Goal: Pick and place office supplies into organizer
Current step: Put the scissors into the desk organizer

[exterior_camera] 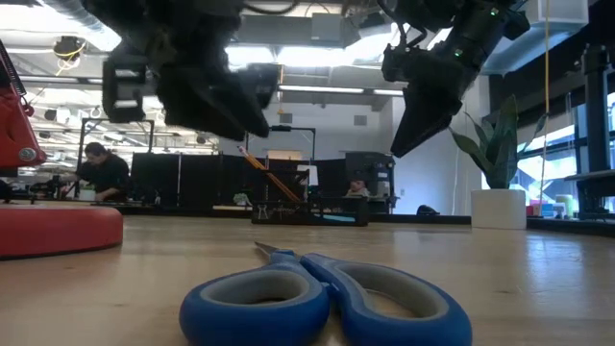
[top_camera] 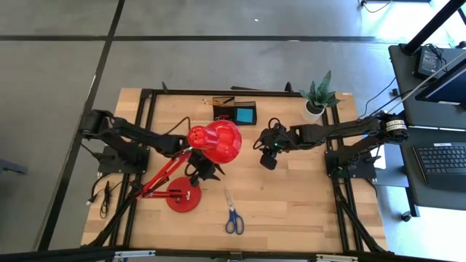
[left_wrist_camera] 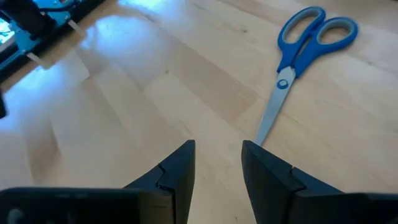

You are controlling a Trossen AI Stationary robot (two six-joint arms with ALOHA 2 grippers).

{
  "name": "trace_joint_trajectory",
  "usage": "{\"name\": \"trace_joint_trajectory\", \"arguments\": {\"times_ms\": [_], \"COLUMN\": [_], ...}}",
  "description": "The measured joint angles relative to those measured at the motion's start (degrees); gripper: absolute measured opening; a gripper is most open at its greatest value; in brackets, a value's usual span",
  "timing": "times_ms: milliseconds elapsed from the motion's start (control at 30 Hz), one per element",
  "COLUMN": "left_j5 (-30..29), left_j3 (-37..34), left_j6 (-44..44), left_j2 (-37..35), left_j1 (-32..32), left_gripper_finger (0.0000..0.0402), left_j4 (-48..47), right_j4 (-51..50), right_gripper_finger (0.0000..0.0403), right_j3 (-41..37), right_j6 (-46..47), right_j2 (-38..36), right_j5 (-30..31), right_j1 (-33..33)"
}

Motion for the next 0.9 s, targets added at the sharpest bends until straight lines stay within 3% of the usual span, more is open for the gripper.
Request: {"name": "trace_joint_trajectory", "arguments": {"times_ms": [333, 567, 900], "left_j5": [9.85, 17.13, 16.72], "left_j3": [2.69, 7.02, 10.66], "left_j6": [-0.75, -7.27, -3.27], "left_j2": [11.14, 17.82, 25.44], "left_j1": [-2.20, -2.59, -4.42], "left_gripper_finger": [0.0126, 0.0126, 0.0125], "left_j4": [5.10, 9.90, 10.83], "right_j4": [0.86, 0.94, 0.95], "right_gripper_finger": [0.0132, 0.0132, 0.0132], "right_j3": [0.00, 0.00, 0.00], "right_j6": [3.63, 3.59, 3.45], "right_j2": [0.00, 0.00, 0.00], "right_j5": [-0.85, -0.85, -0.85], "right_j1": [0.00, 0.00, 0.00]}}
